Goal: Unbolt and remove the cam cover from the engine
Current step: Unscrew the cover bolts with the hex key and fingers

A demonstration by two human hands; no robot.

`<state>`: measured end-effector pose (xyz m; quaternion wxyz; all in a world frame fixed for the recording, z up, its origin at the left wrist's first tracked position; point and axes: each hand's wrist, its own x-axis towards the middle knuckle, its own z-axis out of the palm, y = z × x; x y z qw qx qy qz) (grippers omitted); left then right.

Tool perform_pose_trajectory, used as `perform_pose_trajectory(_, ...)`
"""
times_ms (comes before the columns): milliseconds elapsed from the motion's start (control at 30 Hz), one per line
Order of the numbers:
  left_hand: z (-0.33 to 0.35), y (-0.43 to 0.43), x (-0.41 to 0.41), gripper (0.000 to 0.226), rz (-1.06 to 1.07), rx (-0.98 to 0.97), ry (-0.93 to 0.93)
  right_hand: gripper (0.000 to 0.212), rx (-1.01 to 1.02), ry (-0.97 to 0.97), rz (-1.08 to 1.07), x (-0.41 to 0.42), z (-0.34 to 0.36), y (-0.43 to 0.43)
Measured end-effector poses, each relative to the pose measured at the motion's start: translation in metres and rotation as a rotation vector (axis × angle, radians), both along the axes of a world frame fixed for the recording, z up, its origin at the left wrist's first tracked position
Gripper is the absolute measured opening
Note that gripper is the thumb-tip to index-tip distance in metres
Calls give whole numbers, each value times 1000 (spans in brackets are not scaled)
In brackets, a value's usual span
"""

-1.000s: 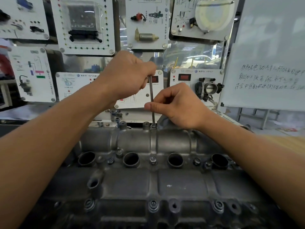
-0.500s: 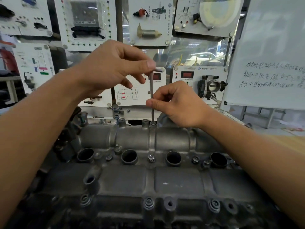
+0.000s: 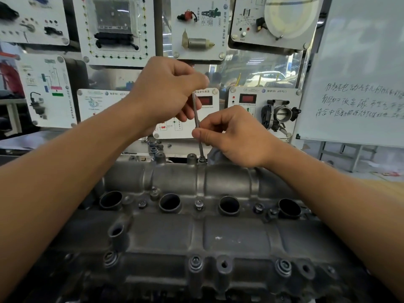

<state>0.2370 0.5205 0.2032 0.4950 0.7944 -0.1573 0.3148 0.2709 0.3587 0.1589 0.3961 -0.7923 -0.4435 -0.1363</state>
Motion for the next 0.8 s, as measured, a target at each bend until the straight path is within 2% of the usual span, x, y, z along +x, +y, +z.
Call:
perform_pose_trajectory(133,-1,-4,0,19,-51,-223,169,34,-24,-26,-3,0,0,0)
perform_pose_trajectory(300,2,0,-4,30,-323,-387,354,39,-21,-51,-24,0,1,-1)
perform_pose_trajectory(433,4,6,-5,36,-522,-352,446,39,5,-42,-41,1,1,-2)
perform_pose_trajectory(600,4,9,-5,27,-600,-272,459,38,20,-30,-63,2,0,-2)
perform_pose_trajectory(667,2,6,-6,31,-565,-228,422,39,11,-28,-56,2,0,-2)
perform_pose_trajectory(800,-3,-8,-5,38,-342,-159,283,39,-27,-22,-37,0,0,0)
